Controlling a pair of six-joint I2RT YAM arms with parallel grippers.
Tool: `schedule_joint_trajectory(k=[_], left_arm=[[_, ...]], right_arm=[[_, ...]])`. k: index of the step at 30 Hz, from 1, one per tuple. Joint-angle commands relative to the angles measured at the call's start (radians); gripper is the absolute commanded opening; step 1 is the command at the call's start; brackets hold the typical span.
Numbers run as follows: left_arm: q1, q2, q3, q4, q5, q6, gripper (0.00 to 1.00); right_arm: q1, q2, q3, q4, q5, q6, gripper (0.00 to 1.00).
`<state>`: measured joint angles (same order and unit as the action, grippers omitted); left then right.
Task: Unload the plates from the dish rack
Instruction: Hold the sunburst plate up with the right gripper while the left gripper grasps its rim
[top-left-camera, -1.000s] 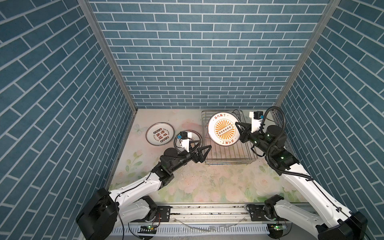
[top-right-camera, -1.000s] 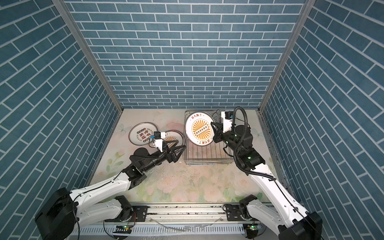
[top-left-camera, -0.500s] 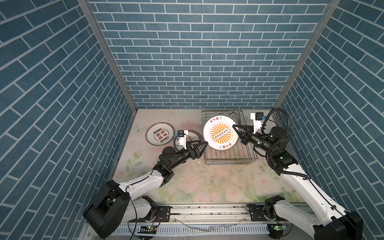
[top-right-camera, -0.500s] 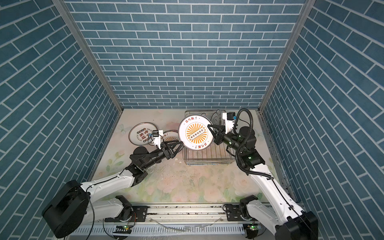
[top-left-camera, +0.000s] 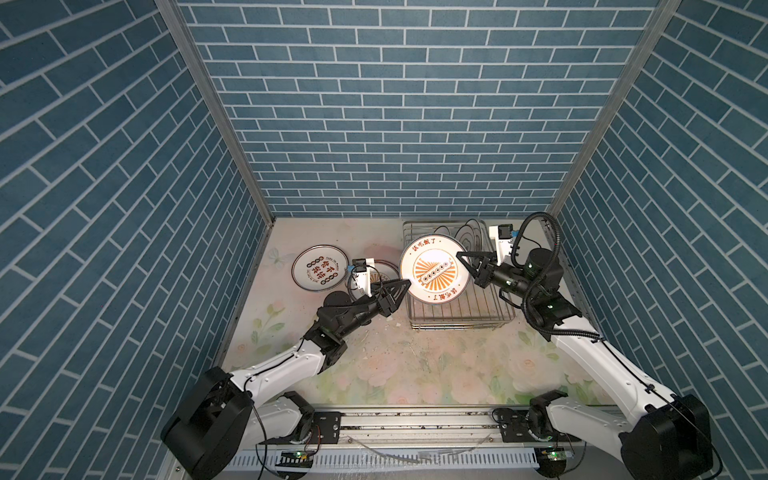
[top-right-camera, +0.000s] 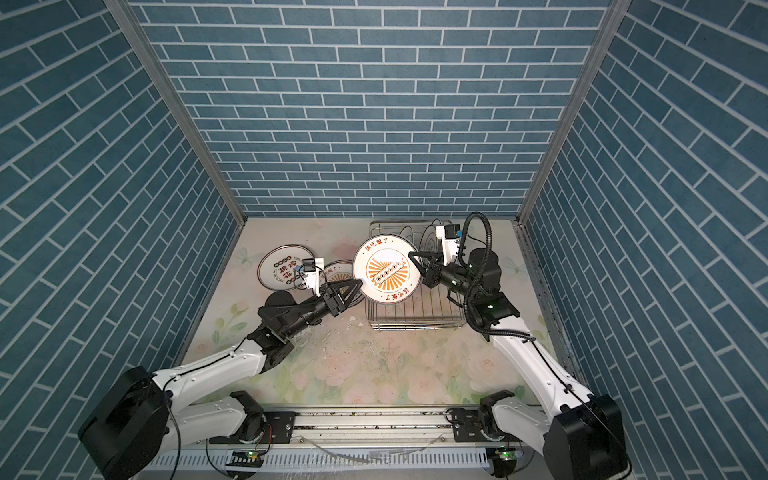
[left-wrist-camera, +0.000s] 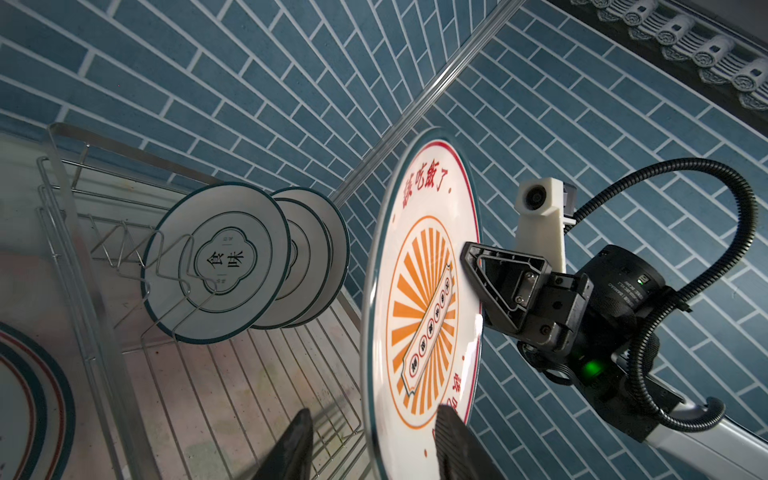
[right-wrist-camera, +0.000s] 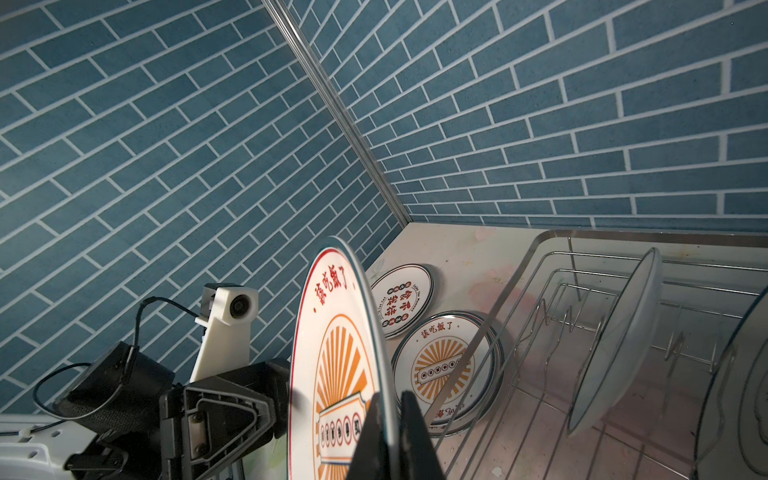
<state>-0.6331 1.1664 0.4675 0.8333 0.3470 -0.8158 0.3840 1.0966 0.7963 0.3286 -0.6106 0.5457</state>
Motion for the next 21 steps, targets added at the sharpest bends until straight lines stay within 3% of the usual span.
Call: schedule_joint_trajectory(k=[1,8,10,18,21], left_arm=[[0.004,-0.01,0.047,-0.087,-0.023,0.021,0.46],[0.003,0.03,0.062,-0.067,-0.009,-0.005,0.3],[0.003,0.043,0.066,-0.054,0.001,-0.011,0.22],[0.004,0.089,0.085,-0.039,0.024,-0.029,0.18],[0.003,0.095,0.086,-0.038,0.022,-0.032,0.1]], right_arm=[[0.0,-0.011,-0.009,0.056,0.006,0.019,0.0],[0.012,0.006,-0.006,0.05,0.015,-0.001,0.0],[0.02,0.003,-0.005,0.034,0.041,-0.022,0.0],[0.054,0.002,-0.005,0.007,0.092,-0.084,0.0],[0.055,0.012,0.002,0.003,0.095,-0.086,0.0]])
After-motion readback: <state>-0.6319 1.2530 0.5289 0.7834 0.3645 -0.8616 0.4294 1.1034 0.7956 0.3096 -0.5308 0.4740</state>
